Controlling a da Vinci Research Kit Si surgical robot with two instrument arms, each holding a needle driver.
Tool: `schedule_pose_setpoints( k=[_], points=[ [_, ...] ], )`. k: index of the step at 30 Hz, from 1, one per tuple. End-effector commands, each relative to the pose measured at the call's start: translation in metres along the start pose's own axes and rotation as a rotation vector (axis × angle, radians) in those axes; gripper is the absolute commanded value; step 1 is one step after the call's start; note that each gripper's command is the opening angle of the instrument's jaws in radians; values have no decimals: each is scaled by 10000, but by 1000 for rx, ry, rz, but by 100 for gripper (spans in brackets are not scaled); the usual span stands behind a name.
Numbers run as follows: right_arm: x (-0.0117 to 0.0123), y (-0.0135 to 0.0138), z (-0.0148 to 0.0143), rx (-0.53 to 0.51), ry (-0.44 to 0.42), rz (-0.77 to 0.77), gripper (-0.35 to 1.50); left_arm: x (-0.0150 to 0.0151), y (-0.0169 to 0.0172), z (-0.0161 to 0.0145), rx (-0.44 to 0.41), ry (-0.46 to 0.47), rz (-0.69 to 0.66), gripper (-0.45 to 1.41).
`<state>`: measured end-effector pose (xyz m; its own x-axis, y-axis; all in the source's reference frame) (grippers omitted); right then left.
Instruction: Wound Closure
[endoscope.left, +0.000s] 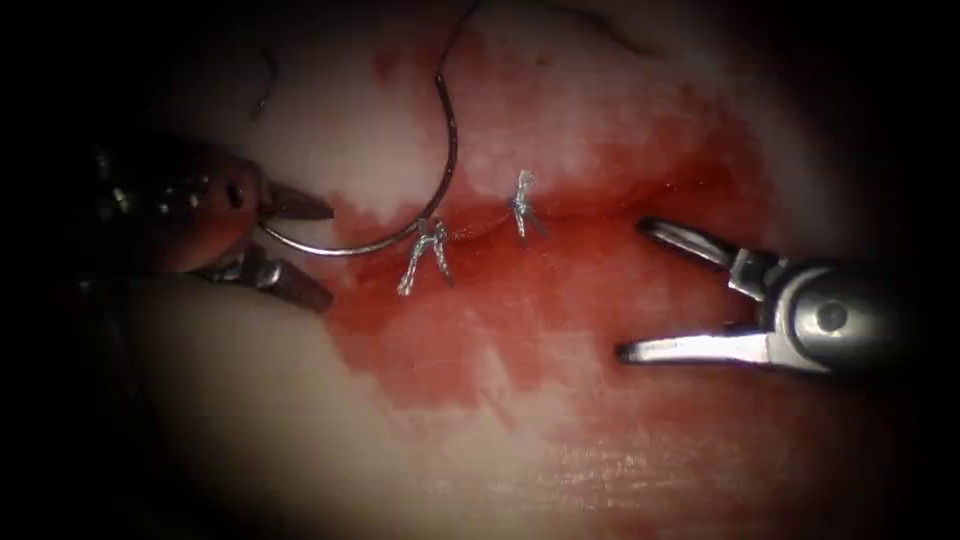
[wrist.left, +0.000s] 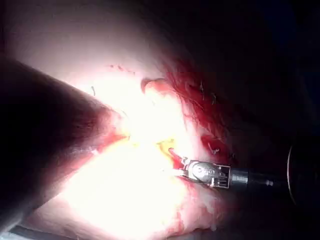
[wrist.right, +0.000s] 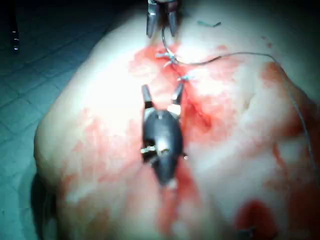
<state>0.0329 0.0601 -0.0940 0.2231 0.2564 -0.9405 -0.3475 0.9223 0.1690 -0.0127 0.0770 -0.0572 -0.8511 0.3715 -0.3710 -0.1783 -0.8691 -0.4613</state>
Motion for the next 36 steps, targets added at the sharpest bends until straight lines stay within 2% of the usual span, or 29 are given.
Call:
schedule_pose_setpoints(
  k=[1, 4, 6, 7, 10, 13, 15, 19, 23, 26, 29, 30, 36],
  points=[
    [-3, -3, 8, 1, 3, 0, 132, 5, -9, 6, 0, -4, 2, 69],
    [-3, -3, 8, 1, 3, 0, 132, 5, -17, 8, -3, -14, 3, 63],
    [-3, -3, 8, 1, 3, 0, 132, 5, -21, 10, -11, -29, 5, 44],
    [-2, -3, 8, 1, 3, 0, 132, 5, -23, 14, -38, -38, 6, 12],
    [-2, -3, 7, 2, 3, 1, 132, 4, -29, 17, -41, -39, 11, -35],
    [0, -2, 6, 3, 4, 8, 132, -1, -30, 16, -48, -47, 54, -35],
    [4, 0, 5, 5, 1, 12, 132, -4, -27, 9, -24, -64, 124, -35],
    [12, 2, 4, 3, 9, 62, 132, -3, -19, -4, 37, -79, 179, -35],
    [29, 7, 5, 10, 50, 181, 130, 5, -4, -15, 188, -44, 256, -35],
    [39, 13, 9, 9, 60, 256, 122, 13, 3, -15, 307, 3, 343, -35],
    [40, 18, 10, -10, 46, 289, 115, 18, 7, -11, 396, 32, 395, -35],
    [38, 21, 10, -5, 29, 336, 107, 20, 10, -8, 459, 44, 422, -35],
    [30, 24, 13, 3, -10, 383, 112, 22, 17, -1, 586, 71, 476, -35]
  ],
)
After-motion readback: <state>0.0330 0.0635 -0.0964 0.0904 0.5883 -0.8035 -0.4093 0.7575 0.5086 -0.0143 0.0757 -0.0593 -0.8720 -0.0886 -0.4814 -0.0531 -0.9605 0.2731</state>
